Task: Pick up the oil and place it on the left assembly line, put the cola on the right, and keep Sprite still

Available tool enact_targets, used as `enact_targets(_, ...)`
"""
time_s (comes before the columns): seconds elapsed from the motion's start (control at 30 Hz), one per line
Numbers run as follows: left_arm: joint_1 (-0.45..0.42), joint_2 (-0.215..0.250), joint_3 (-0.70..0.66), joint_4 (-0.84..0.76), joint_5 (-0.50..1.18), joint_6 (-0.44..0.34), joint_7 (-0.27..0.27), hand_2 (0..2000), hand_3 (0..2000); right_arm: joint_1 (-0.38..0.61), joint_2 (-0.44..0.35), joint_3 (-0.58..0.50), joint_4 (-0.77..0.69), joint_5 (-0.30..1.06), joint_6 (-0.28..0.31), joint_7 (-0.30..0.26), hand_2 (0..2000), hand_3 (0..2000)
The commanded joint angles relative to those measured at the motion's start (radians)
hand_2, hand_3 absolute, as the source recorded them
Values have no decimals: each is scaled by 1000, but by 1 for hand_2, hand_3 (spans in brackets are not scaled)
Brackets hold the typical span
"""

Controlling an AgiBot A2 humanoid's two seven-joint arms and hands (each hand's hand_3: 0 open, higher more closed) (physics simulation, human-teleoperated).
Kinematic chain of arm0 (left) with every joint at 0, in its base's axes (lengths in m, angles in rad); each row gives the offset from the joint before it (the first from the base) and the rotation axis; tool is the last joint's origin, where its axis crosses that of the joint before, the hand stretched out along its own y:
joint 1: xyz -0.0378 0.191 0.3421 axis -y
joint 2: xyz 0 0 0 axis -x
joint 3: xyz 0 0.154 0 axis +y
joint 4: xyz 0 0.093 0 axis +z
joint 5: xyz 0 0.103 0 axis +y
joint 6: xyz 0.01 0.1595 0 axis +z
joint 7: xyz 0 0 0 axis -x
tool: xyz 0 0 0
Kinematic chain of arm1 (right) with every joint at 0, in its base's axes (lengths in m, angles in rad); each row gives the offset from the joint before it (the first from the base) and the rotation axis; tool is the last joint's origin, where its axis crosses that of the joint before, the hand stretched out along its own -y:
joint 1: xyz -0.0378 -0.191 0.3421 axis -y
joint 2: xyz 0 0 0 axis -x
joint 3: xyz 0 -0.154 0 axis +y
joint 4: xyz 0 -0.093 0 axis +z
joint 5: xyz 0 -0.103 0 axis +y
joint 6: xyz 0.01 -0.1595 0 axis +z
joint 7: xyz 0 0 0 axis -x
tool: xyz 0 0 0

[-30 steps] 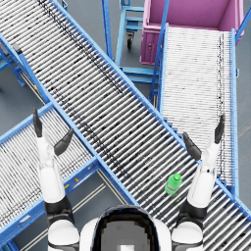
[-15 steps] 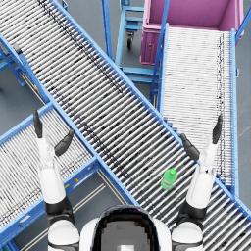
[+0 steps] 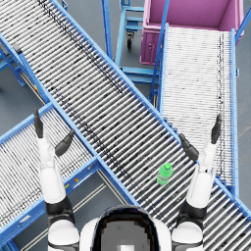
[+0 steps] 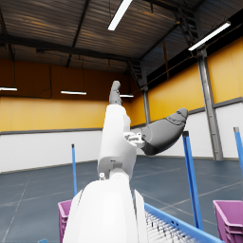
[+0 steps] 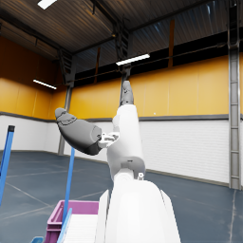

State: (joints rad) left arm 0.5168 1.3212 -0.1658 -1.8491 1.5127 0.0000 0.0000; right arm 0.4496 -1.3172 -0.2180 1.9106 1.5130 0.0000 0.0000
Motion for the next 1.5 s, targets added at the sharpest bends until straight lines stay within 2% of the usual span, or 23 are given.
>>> enact_targets(0.03, 3, 0, 5, -10, 0, 0, 0, 0, 0, 0, 0, 3, 5, 0, 0, 0, 0, 0)
enact_targets(0.3, 18, -2, -3, -13, 0, 0, 0, 0, 0, 14, 6, 0, 9, 0, 0, 0, 0, 0)
enact_targets(0.33, -1, 3, -1, -9, 0, 0, 0, 0, 0, 17, 7, 1, 9, 0, 0, 0, 0, 0)
enact_targets(0.37, 1, 3, -1, -10, 0, 0, 0, 0, 0, -2, -1, 2, 6, 0, 0, 0, 0, 0)
enact_targets(0.47, 28, -3, -1, -8, 0, 0, 0, 0, 0, 24, 10, 2, 10, 0, 0, 0, 0, 0)
enact_targets(1.2, -1, 8, -1, -18, 0, 0, 0, 0, 0, 2, 1, 1, 8, 0, 0, 0, 0, 0)
enact_targets(1.5, 23, 4, 2, -26, 0, 0, 0, 0, 0, 27, 11, 1, 4, 0, 0, 0, 0, 0)
